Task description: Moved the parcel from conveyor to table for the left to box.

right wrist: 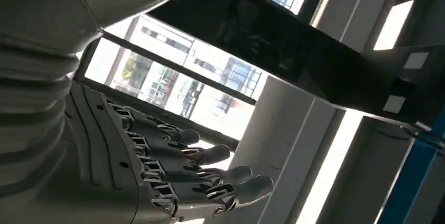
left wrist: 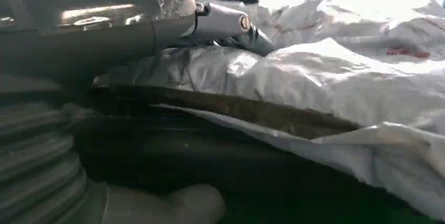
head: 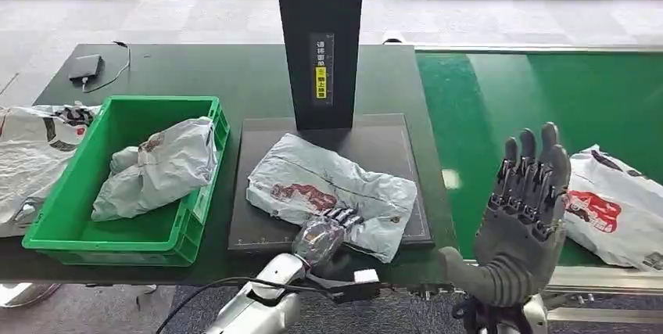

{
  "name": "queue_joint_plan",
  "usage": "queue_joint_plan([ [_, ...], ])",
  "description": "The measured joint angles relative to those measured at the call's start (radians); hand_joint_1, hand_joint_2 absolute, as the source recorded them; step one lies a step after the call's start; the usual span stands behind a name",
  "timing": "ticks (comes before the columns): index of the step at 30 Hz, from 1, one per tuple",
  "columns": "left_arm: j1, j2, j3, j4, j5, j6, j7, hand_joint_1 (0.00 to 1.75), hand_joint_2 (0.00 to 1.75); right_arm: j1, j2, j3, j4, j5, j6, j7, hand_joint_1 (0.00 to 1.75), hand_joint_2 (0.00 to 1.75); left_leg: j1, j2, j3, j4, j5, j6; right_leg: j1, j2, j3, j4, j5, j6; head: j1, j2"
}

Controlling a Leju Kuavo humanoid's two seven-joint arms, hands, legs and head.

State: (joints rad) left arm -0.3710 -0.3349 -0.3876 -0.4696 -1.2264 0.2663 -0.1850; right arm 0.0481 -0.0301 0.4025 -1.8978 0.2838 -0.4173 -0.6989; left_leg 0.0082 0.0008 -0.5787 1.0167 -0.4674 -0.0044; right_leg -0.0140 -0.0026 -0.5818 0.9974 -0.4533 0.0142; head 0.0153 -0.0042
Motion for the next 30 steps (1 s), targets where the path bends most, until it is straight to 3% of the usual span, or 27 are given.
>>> queue_joint_plan([
  [18,-0.01,-0.005,-0.001,-0.001,0.067,0.124,-0.089,1.75,1.75,-0.02,0.034,-0.009,0.027,-0.016,-0.086,0.0,0.0,1.75,0.0,0.0,0.001,0.0,0.004,0.001,0.0,-0.001,0.001,0.0,0.003,0.001,0.0,0.0],
  [25,0.046,0.01,0.0,-0.206,0.117,0.142,-0.164,1.75,1.75,-0.011,0.002,0.014,0.03,-0.059,-0.211,0.0,0.0,1.75,0.0,0.0,-0.003,0.0,0.004,0.001,0.0,-0.001,-0.002,0.0,0.003,0.001,0.0,0.0],
  [30,0.085,0.026,-0.004,-0.332,0.126,0.14,-0.17,1.75,1.75,-0.011,-0.016,0.034,0.031,-0.065,-0.235,0.0,0.0,1.75,0.0,-0.001,-0.003,0.0,0.003,0.001,0.0,-0.001,-0.003,0.0,0.002,0.001,0.0,0.0],
])
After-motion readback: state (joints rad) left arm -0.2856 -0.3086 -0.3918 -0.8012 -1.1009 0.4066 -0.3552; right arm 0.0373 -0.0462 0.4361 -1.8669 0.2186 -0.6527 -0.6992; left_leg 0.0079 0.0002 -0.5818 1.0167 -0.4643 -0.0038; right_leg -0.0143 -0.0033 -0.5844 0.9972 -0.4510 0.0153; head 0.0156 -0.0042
